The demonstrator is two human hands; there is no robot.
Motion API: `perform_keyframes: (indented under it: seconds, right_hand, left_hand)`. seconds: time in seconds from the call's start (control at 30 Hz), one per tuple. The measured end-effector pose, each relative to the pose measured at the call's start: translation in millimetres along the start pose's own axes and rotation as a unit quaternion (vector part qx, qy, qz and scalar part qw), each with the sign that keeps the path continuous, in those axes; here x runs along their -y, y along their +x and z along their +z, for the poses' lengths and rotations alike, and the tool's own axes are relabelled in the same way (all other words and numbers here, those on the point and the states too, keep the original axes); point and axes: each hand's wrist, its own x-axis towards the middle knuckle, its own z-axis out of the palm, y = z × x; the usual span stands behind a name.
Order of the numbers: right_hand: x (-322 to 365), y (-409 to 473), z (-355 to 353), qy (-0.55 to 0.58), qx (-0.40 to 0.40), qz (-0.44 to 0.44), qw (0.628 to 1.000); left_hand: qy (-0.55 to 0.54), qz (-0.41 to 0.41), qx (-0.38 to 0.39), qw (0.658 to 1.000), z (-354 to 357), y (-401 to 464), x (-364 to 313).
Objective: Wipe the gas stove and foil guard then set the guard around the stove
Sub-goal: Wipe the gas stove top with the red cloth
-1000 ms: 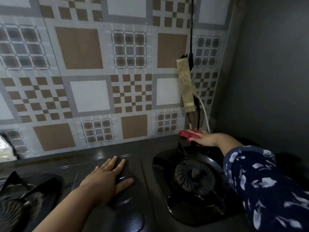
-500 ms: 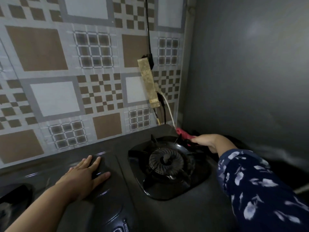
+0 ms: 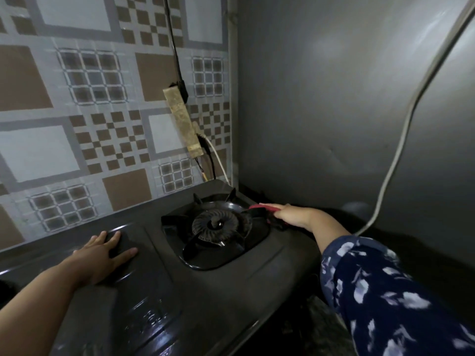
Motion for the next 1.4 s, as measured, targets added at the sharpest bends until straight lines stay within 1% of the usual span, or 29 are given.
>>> perform_keyframes:
  seconds: [0.07,0.2,0.3,0.4,0.53,0.67,0.9,1.0,1.13,1.27,1.4]
  right_hand:
    - [-4,-16,3,-0.014,-0.005,0.020,1.000]
    - [-12,-48,14,-0.163,-0.041,0.048,0.985]
    - [-10,-67,33,-0.235,-0.072,0.035,0.969]
    - [-5,-82,54,-0.247,-0.083,0.031,0.965]
    - [5,-102,78,-0.256,-0.104,0.028,0.961]
    - [27,-128,107,-0.252,-0.102,0.008,0.962]
    - [85,-170,173,-0.276,-0.054,-0.020,0.960]
    - [110,-184,204,-0.288,-0.046,-0.049,0.955]
    - [140,-189,238,-0.309,-0.032,-0.101,0.945]
    - [175,-174,259,-0.318,-0.019,-0.138,0.938]
    - [208,-140,270,-0.330,-0.004,-0.183,0.926]
  left_hand:
    - [-0.002,-0.002,0.001,1.000,-1,4,1]
    - [-0.002,0.003,-0.018,1.000,1,5,0]
    - [-0.009,0.003,-0.036,0.999,4,1,-1]
    - [-0.010,0.009,-0.059,0.998,5,-8,-5]
    - [-0.011,0.027,-0.058,0.998,8,-32,-10]
    - [-0.019,0.058,-0.058,0.996,11,-65,-6]
    - [-0.017,0.118,-0.050,0.992,7,-135,9]
    - [-0.008,0.124,-0.041,0.991,5,-157,24]
    - [-0.033,0.135,-0.048,0.989,-2,-169,48]
    - [-0.085,0.105,-0.095,0.986,-12,-169,65]
    - [-0.062,0.070,-0.143,0.985,-21,-156,85]
